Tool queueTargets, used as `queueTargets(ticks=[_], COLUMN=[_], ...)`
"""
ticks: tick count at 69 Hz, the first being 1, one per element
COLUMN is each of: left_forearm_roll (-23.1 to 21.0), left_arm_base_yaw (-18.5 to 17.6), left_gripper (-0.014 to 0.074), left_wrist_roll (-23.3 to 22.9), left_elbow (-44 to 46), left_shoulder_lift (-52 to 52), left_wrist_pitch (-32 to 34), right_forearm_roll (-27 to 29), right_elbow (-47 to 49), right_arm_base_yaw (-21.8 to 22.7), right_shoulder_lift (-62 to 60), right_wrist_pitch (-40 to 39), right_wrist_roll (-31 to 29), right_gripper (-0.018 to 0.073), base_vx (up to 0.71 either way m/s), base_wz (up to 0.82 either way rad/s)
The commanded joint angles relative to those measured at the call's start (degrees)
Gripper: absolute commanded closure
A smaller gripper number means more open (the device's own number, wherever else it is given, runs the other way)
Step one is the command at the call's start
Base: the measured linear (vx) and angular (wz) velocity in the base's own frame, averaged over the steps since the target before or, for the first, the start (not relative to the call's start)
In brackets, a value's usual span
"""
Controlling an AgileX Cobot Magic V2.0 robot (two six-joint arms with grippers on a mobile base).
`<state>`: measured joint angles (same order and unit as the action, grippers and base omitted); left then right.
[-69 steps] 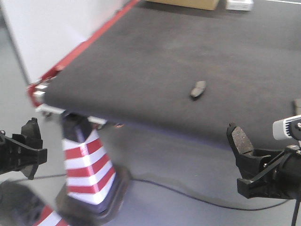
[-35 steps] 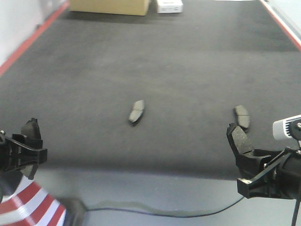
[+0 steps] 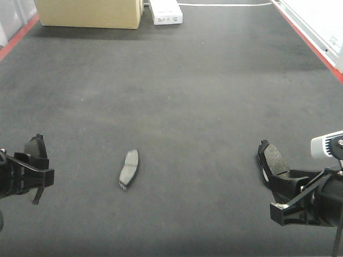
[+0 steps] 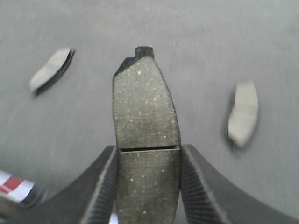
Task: Move and align brake pads A on conveyor
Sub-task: 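Approach the belt beside the two placed pads holding both pads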
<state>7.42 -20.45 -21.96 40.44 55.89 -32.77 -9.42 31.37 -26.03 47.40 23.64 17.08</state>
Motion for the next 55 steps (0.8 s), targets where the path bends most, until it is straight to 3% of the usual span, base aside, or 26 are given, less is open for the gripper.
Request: queueTargets(ticks=[1, 28, 55], left_forearm_roll=[0.24, 0.24, 0.24], left_arm_base_yaw=[-0.16, -0.16, -0.16], left_gripper=[0.0398, 0.0398, 0.0398], left_wrist_roll=[-0.08, -0.08, -0.08], left_elbow=[1.72, 1.72, 1.72], left_shoulder_lift=[-0.76, -0.76, -0.76], left_wrist_pitch=[4.43, 4.48, 4.48], right_forearm_roll=[-0.8, -0.8, -0.8], right_elbow=[1.81, 1.81, 1.81], right_arm_base_yaw=[0.24, 0.24, 0.24], right_shoulder_lift=[-0.53, -0.53, -0.53], right_wrist_pitch=[-4.81, -4.81, -4.81], right_wrist_roll=[-0.49, -0.49, -0.49], right_gripper=[0.0482, 0.0482, 0.0482], base_vx=[0.3, 0.26, 0.08], base_wz=[0.08, 0.01, -0.03])
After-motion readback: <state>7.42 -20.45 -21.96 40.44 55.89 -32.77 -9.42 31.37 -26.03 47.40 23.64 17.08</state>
